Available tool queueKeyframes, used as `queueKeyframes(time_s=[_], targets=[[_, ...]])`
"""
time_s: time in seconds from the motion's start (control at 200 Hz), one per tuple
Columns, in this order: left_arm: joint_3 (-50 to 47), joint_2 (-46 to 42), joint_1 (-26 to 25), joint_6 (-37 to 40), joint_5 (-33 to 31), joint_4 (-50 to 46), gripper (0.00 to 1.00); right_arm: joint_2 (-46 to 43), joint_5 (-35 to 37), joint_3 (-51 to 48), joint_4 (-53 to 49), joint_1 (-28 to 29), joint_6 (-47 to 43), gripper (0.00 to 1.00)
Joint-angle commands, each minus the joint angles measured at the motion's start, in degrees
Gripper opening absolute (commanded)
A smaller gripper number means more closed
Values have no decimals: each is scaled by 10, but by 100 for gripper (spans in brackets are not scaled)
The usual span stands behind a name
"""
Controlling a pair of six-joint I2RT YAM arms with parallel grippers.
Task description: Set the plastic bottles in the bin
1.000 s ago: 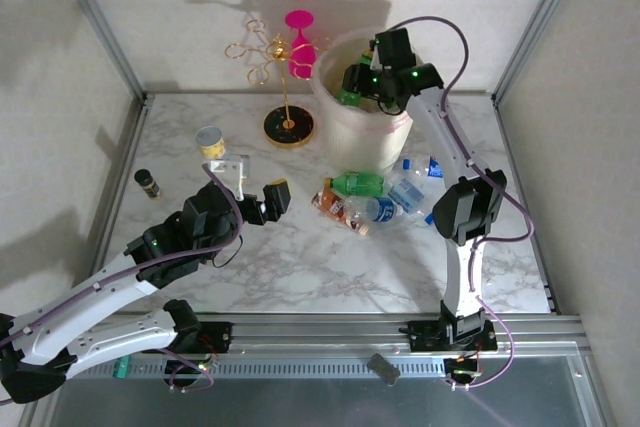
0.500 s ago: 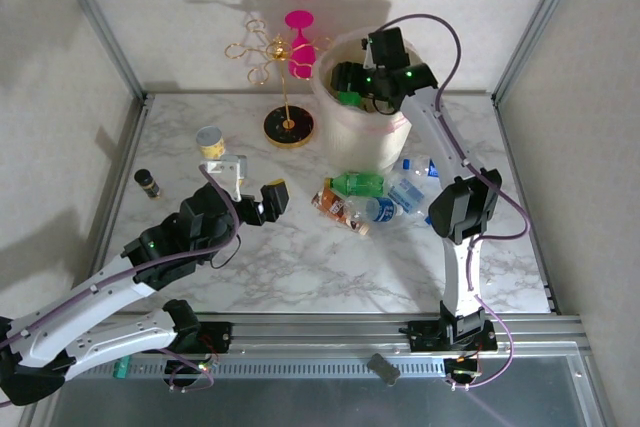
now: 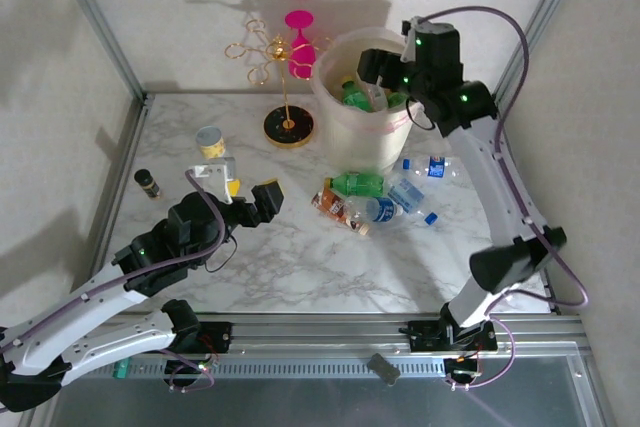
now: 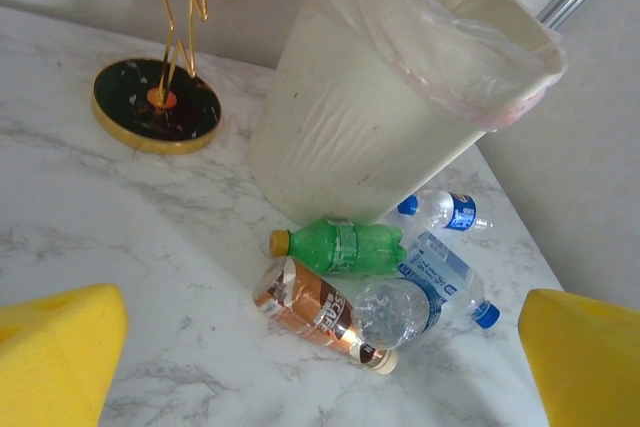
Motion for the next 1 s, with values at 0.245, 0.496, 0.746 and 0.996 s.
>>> queueKeyframes(time_s=[0.245,0.496,0.746,0.996], targets=[[-37,77,5,-215,22,19,100,-278,26,-398,158,3,107,75],[-4,260,4,-359,102,43,98,-431,109,-574,155,3,165,75],[53,418,5,-400,124,114,94,-501,117,-623,113,3,178,75],[115,532,25,-431,127,135,89,-577,130,-605,83,2,179,76]])
